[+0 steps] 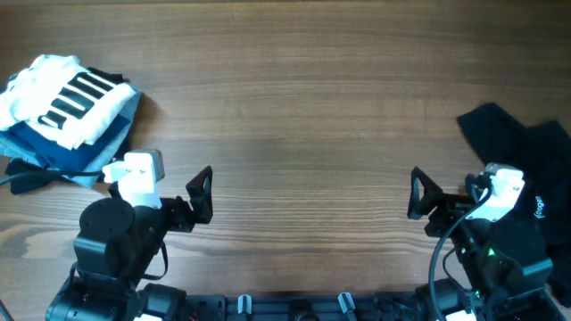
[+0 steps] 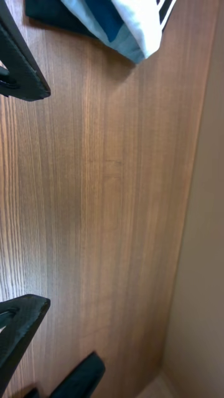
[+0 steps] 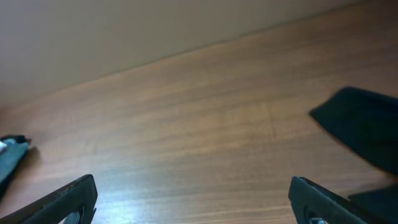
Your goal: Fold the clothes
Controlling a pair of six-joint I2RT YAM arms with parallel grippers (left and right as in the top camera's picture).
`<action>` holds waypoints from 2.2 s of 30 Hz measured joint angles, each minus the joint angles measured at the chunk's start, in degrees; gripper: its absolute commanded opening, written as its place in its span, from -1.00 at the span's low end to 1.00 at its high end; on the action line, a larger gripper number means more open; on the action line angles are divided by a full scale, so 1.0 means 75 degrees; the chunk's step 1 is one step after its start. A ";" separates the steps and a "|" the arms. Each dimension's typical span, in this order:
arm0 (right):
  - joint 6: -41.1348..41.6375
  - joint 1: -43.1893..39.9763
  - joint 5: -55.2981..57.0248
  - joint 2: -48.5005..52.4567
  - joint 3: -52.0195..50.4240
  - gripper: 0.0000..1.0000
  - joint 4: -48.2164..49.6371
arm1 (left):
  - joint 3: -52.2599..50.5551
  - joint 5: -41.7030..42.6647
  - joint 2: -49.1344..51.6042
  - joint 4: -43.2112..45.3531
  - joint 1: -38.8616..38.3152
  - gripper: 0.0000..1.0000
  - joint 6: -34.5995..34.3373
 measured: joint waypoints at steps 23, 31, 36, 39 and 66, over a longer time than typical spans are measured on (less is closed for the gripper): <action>-0.2824 -0.1609 -0.1486 -0.2914 -0.3730 0.99 0.4115 | -0.0029 -0.0032 0.0029 -0.0020 0.0000 1.00 0.0000; -0.3631 -0.1612 -0.1638 -0.2955 -0.6015 1.00 0.6304 | -0.0035 -0.0052 0.0029 -0.0023 0.0000 1.00 0.0000; -0.3681 -0.1612 -0.1635 -0.2958 -0.6012 1.00 0.6330 | -0.0035 -0.0052 0.0029 -0.0023 0.0000 1.00 0.0000; -0.3681 -0.1612 -0.1638 -0.2958 -0.6012 1.00 0.6330 | -0.0035 -0.0052 0.0029 -0.0023 0.0000 1.00 0.0000; -0.3684 -0.1612 -0.1635 -0.2958 -0.6012 1.00 0.6333 | -0.2993 0.0064 -0.2238 0.1166 0.1559 1.00 -0.0012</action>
